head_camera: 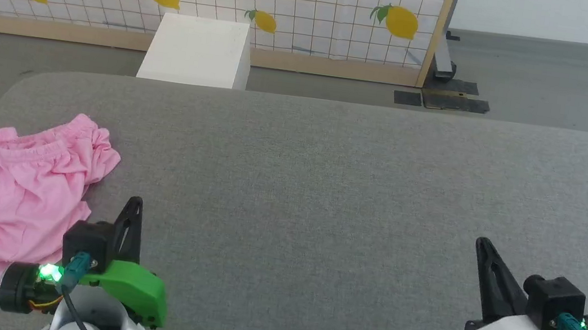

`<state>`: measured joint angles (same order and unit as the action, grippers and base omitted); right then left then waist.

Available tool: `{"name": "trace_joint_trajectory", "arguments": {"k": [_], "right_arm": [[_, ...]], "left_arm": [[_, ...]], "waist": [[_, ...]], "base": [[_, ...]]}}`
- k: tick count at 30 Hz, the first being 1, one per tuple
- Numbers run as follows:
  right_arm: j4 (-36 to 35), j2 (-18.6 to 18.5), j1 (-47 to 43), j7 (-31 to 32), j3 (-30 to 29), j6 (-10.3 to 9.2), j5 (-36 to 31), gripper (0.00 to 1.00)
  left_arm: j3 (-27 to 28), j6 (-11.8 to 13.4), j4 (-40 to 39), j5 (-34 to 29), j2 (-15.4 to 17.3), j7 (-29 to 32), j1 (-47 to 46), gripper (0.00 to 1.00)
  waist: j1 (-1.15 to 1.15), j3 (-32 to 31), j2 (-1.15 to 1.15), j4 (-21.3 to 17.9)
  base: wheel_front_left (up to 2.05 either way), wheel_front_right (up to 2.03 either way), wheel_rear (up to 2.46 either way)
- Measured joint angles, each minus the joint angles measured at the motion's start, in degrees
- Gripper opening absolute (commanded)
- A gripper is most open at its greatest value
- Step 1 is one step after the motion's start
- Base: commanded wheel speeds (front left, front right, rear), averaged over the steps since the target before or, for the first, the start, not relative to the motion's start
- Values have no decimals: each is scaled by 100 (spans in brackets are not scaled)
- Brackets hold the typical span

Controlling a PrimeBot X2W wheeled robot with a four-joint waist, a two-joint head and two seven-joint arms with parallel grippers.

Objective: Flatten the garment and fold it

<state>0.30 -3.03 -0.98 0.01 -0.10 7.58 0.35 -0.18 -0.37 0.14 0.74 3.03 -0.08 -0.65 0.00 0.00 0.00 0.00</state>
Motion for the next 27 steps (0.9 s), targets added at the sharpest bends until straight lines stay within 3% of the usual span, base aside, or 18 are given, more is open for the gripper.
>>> {"name": "trace_joint_trajectory", "arguments": {"k": [27], "right_arm": [[0,0,0,0,0,0,0,0]], "left_arm": [[0,0,0,0,0,0,0,0]], "waist": [[0,0,0,0]], "base": [[0,0,0]]}}
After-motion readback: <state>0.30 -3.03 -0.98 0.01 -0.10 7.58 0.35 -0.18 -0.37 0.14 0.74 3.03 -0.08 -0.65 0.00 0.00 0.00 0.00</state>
